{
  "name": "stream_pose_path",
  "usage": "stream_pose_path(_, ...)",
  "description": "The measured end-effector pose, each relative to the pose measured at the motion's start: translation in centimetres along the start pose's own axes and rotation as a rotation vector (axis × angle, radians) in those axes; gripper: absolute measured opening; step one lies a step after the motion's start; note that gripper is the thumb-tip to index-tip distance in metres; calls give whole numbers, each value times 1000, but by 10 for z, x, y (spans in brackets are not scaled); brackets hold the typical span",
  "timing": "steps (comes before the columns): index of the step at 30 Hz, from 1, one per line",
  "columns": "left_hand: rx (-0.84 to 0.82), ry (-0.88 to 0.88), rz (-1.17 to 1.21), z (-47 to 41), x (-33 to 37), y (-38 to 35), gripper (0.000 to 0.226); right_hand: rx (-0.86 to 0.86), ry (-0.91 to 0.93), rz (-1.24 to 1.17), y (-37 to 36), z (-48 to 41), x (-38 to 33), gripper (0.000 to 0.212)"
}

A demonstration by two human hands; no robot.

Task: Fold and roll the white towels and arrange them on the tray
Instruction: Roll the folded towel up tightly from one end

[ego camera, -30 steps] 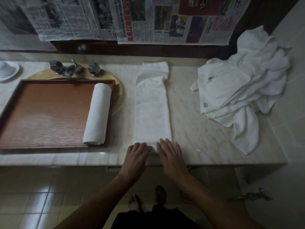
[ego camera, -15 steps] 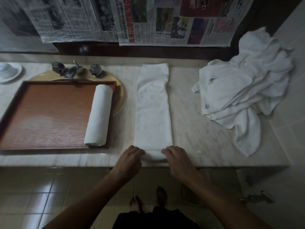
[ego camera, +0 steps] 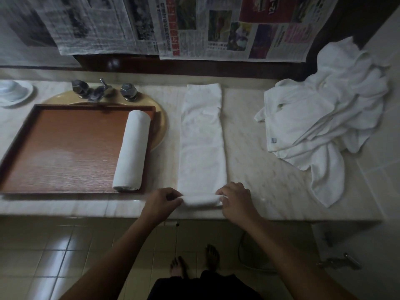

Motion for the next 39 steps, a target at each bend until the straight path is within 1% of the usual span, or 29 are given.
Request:
stream_pose_path(2,-17,16,-9,-3,0,0,13,72,68,29,-4,6,-15,48)
stream_pose_path(3,-30,24,-9,-4,1,1,14,104,132,41,-11,12,-22,54)
stream_pose_path(5,-53,47,-4,-8,1,2,16,148,260,84,-28,29,-32,49)
stream_pose_path(7,-63,48,-28,-9,4,2,16,149,298,103,-39,34,-31,46)
stream_pose_path(8,-34,31,-65,-6,8,2,16,144,295,110,-42,33,-29,47)
stream_pose_path(9,35,-16,-132,-3,13,3,17,140,295,115,-42,31,-28,48)
stream_pose_path(10,126,-105,-217,3,21,2,22,138,300,112,-41,29,-28,49)
stream_pose_path(11,183,-216,-301,10,31,-5,29,124,296,102,-40,26,-27,49)
stream_pose_path(12,190,-318,-375,17,40,-15,38,112,284,85,-39,24,-27,49)
stream_pose_path(14,136,-438,-474,23,47,-36,50,89,252,42,-38,21,-25,50)
stream_pose_path(15,110,-464,-506,22,47,-44,50,78,244,23,-36,20,-24,50)
stream_pose_path(18,51,-502,-557,18,39,-49,42,29,247,30,-35,16,-21,52)
stream_pose_path(20,6,-529,-569,19,33,-49,44,12,250,47,-29,17,-20,45)
stream_pose_path(22,-21,-555,-560,22,29,-45,46,-4,242,46,-22,20,-21,32)
stream_pose_path(24,-38,-541,-516,24,28,-40,40,-67,185,16,-17,19,-20,24)
stream_pose_path(26,-68,-466,-408,24,30,-34,29,-124,91,-71,-11,14,-15,20)
stream_pose_path(28,-67,-366,-313,19,33,-28,19,-141,35,-201,-7,6,-11,17)
stream_pose_path(30,-51,-279,-265,9,34,-25,15,-129,8,-239,-7,-1,-6,19)
stream_pose_path(32,-53,-229,-235,1,33,-27,15,-74,1,-146,-8,-4,-5,20)
stream_pose_path(34,-47,-201,-219,-5,30,-28,15,40,66,2,-9,3,-13,21)
stream_pose_path(37,-24,-169,-227,-10,25,-27,16,213,223,99,-22,37,-36,35)
stream_pose_path(39,-39,-147,-231,-15,25,-28,18,256,253,144,-37,55,-42,47)
Point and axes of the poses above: each hand's wrist, its own z-axis away from the middle knuckle, its own y-axis out of the back of the hand, x = y × z, the point moved 6 cm from there along -z, towards the middle knuckle, and after that the axes turned 4 degrees about -z, right-handed, at the moved point
